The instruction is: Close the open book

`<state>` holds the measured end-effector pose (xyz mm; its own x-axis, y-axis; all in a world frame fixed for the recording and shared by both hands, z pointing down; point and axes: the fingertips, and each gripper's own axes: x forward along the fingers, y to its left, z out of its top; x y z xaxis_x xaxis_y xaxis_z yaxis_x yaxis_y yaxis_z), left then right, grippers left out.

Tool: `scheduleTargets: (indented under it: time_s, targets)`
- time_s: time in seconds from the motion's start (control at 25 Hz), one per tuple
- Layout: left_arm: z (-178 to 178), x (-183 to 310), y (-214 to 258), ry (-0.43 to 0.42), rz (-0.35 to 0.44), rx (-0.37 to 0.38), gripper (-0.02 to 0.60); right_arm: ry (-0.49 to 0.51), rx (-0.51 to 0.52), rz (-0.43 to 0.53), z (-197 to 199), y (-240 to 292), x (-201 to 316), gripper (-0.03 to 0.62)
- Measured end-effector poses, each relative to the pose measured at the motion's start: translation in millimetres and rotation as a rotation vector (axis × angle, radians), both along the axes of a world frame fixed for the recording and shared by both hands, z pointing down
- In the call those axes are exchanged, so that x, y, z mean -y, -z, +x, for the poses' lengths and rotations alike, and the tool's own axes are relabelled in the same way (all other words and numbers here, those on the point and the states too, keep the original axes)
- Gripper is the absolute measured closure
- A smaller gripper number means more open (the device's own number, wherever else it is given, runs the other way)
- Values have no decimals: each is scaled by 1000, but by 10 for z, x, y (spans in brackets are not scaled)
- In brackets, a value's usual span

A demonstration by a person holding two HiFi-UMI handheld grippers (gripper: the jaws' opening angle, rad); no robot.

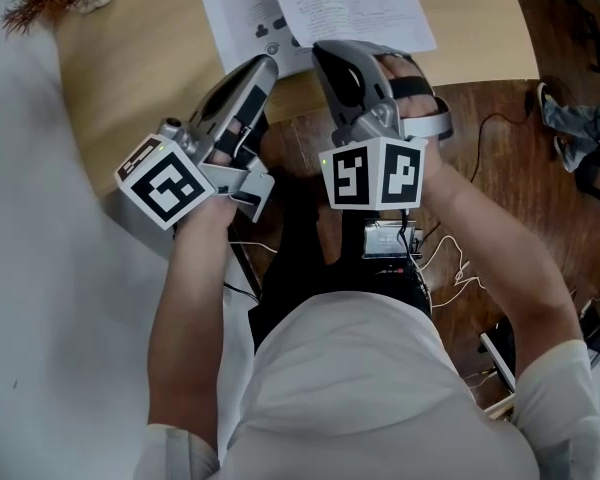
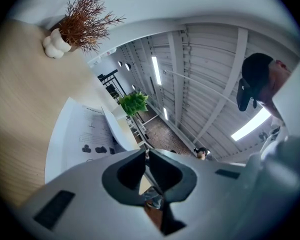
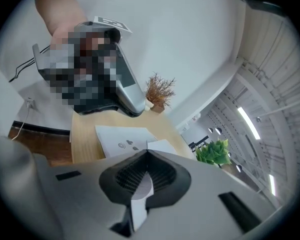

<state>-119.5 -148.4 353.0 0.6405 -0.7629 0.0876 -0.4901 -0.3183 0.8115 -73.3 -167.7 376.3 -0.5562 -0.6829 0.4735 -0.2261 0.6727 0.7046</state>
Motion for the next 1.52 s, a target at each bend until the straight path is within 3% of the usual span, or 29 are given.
scheduleTargets:
  time_s: [0.32,0.76,1.52]
  targets:
    - [1,-3,-44,-8,10,-28,581,-32,-18,-6,18,-12,82,591]
    - [-316,-130,73,-3,15,-61,581,-86,-5,-45,-270,119,107,591]
    - [287,65,24,-84,2,-48,581,-195,83,-168,225,-31,294,591]
